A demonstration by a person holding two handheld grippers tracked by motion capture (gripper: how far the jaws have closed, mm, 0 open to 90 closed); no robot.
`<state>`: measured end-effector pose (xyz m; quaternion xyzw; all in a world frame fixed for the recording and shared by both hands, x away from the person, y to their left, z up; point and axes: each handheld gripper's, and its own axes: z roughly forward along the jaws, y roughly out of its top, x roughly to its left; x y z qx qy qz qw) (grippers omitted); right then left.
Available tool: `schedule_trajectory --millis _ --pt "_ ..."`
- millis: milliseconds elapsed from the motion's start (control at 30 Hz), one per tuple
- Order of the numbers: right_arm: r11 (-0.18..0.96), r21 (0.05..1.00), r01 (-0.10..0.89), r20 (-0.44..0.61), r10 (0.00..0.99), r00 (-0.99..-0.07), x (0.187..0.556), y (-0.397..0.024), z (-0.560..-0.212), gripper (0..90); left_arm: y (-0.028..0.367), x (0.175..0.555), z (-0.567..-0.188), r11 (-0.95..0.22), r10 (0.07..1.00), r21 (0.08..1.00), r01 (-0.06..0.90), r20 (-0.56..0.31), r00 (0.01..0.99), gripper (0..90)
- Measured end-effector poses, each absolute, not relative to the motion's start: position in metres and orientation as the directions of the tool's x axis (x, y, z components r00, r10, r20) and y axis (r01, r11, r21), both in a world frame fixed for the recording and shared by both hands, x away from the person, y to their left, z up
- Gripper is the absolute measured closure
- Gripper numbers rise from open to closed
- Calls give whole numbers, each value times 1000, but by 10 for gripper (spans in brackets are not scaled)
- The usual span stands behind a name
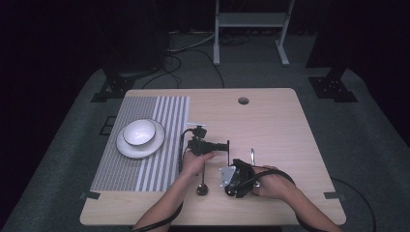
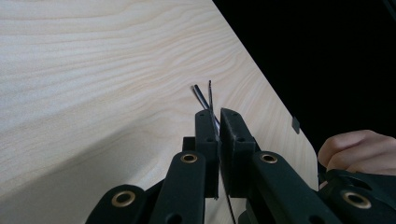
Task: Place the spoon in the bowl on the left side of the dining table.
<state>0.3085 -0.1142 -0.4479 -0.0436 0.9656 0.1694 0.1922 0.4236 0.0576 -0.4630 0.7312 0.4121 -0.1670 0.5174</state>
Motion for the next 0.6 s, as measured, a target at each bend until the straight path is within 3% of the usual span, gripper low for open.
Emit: schedule_trajectory --millis 300,600 --pt "937 319 -139 -388 -5 -922 308 -119 -447 313 60 421 -461 -103 398 617 780 -693 601 883" --pt "907 420 -36 -334 117 -935 314 -145 -439 294 52 413 -444 -122 359 651 749 -675 645 900"
